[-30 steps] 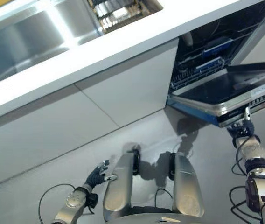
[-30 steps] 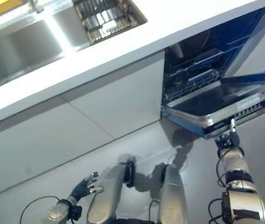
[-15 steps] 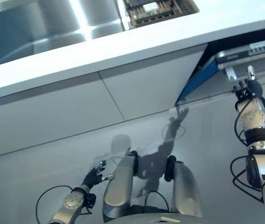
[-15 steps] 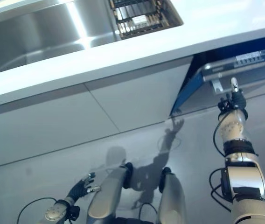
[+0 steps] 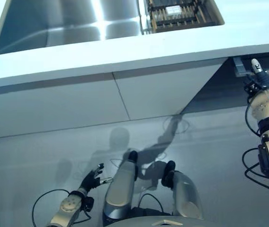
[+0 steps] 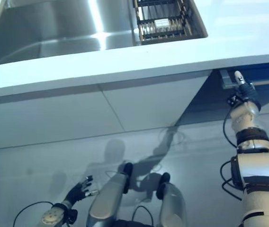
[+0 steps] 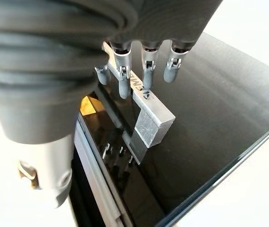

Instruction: Pick up plates and place into dishwasher.

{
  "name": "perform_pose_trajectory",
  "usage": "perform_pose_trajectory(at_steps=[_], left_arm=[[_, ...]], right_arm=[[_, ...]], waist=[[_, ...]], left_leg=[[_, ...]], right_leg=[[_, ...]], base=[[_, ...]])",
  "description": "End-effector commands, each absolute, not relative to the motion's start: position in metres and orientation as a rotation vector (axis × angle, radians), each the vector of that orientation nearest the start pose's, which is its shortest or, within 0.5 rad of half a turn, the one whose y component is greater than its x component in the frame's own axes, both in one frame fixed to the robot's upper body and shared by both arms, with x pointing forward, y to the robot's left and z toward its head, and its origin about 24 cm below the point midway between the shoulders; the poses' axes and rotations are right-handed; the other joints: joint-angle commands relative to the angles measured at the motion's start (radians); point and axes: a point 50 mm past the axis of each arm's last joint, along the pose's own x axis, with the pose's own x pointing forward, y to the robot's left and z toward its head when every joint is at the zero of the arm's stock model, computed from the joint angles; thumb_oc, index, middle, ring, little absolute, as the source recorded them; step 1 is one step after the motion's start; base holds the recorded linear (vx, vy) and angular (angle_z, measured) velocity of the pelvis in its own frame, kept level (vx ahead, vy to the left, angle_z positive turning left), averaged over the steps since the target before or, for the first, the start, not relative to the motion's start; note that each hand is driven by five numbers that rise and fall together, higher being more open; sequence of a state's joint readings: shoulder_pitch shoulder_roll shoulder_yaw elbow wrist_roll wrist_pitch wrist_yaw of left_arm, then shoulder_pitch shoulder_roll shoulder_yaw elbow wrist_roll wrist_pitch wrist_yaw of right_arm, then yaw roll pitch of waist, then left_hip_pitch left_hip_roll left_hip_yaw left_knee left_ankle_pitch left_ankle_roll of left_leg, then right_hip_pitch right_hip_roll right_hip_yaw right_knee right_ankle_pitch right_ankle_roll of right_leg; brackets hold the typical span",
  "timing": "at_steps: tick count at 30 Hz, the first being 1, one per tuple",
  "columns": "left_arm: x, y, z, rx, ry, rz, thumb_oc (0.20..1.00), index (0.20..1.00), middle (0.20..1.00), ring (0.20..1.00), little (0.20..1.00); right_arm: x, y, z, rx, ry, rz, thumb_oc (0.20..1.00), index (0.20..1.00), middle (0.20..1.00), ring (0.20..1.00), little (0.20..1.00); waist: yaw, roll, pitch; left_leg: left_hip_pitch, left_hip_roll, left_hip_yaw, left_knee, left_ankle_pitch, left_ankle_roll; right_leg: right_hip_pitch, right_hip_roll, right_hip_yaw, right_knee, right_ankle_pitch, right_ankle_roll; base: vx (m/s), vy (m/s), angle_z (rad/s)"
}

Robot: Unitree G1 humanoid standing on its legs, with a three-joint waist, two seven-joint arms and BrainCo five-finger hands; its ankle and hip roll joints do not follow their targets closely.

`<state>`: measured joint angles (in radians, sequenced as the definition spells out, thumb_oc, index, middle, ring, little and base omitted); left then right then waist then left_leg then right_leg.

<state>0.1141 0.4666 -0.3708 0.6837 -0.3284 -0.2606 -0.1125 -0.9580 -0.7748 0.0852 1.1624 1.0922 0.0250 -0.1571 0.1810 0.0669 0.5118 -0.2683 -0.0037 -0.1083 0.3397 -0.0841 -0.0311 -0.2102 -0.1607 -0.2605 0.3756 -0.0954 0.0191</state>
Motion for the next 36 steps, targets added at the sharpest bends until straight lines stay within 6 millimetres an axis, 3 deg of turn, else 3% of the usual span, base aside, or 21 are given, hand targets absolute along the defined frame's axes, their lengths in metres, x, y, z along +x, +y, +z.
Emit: perform_pose_trajectory(at_steps=[1, 7, 13, 17, 20, 24, 26, 31, 36], left_arm=[[0.137, 0.244, -0.095, 0.267, 0.652, -0.253, 1.000, 1.000, 1.000, 1.000, 1.000], [0.134, 0.244, -0.096, 0.258, 0.645, -0.228, 1.000, 1.000, 1.000, 1.000, 1.000], [0.139, 0.248, -0.091, 0.258, 0.619, -0.202, 1.000, 1.000, 1.000, 1.000, 1.000], [0.139, 0.253, -0.091, 0.235, 0.611, -0.145, 1.000, 1.000, 1.000, 1.000, 1.000], [0.137, 0.256, -0.092, 0.215, 0.602, -0.103, 1.000, 1.000, 1.000, 1.000, 1.000], [0.141, 0.260, -0.089, 0.200, 0.572, -0.055, 1.000, 1.000, 1.000, 1.000, 1.000], [0.145, 0.260, -0.086, 0.189, 0.545, -0.030, 1.000, 1.000, 1.000, 1.000, 1.000], [0.155, 0.262, -0.075, 0.161, 0.459, 0.004, 1.000, 1.000, 1.000, 1.000, 1.000], [0.170, 0.260, -0.059, 0.149, 0.360, -0.020, 1.000, 1.000, 1.000, 1.000, 1.000]], right_arm=[[0.370, -0.352, 0.235, 0.523, -0.260, -0.439, 1.000, 1.000, 1.000, 1.000, 1.000], [0.366, -0.354, 0.220, 0.440, -0.201, -0.512, 1.000, 1.000, 1.000, 1.000, 1.000], [0.351, -0.357, 0.246, 0.061, -0.332, -0.653, 1.000, 1.000, 1.000, 1.000, 1.000], [0.338, -0.375, 0.253, -0.175, -0.266, -0.763, 1.000, 1.000, 1.000, 1.000, 1.000], [0.329, -0.388, 0.244, -0.200, -0.187, -0.776, 1.000, 1.000, 1.000, 1.000, 1.000], [0.322, -0.396, 0.216, -0.111, -0.104, -0.760, 1.000, 1.000, 1.000, 1.000, 1.000], [0.315, -0.400, 0.192, -0.061, -0.055, -0.765, 1.000, 1.000, 1.000, 1.000, 1.000], [0.292, -0.397, 0.121, 0.115, 0.044, -0.786, 1.000, 1.000, 1.000, 1.000, 1.000], [0.261, -0.389, 0.053, 0.481, 0.072, -0.776, 1.000, 1.000, 1.000, 1.000, 1.000]], waist=[[0.077, 0.008, -0.089], [0.062, 0.001, -0.103], [0.010, -0.022, -0.117], [-0.016, -0.049, -0.141], [-0.037, -0.069, -0.164], [-0.060, -0.091, -0.194], [-0.076, -0.101, -0.214], [-0.105, -0.110, -0.256], [-0.115, -0.109, -0.292]], left_leg=[[-0.018, 0.067, 0.011, 0.024, 0.002, -0.030], [0.003, 0.066, 0.036, 0.034, -0.014, -0.025], [0.053, 0.077, 0.108, -0.014, -0.007, -0.014], [0.081, 0.076, 0.138, -0.044, -0.005, -0.003], [0.114, 0.076, 0.167, -0.068, -0.009, 0.006], [0.148, 0.074, 0.192, -0.097, -0.014, 0.013], [0.165, 0.069, 0.202, -0.113, -0.015, 0.017], [0.200, 0.063, 0.222, -0.147, -0.020, 0.029], [0.227, 0.053, 0.233, -0.169, -0.031, 0.035]], right_leg=[[0.041, -0.016, -0.016, 0.016, -0.046, 0.010], [0.070, -0.026, -0.007, -0.005, -0.035, 0.018], [0.089, -0.038, 0.010, -0.047, -0.006, 0.045], [0.104, -0.044, 0.025, -0.089, 0.019, 0.063], [0.126, -0.046, 0.034, -0.125, 0.033, 0.074], [0.148, -0.046, 0.049, -0.169, 0.054, 0.091], [0.156, -0.043, 0.061, -0.190, 0.066, 0.098], [0.167, -0.041, 0.079, -0.218, 0.084, 0.113], [0.181, -0.044, 0.075, -0.242, 0.097, 0.125]], base=[[0.01, 0.047, 0.44], [0.04, 0.032, 0.11], [-0.02, 0.051, 0.05], [-0.05, 0.056, 0.00], [-0.03, 0.059, -0.12], [-0.03, 0.030, -0.13], [-0.02, 0.014, -0.07], [-0.01, 0.013, -0.13], [0.02, -0.007, -0.14]])
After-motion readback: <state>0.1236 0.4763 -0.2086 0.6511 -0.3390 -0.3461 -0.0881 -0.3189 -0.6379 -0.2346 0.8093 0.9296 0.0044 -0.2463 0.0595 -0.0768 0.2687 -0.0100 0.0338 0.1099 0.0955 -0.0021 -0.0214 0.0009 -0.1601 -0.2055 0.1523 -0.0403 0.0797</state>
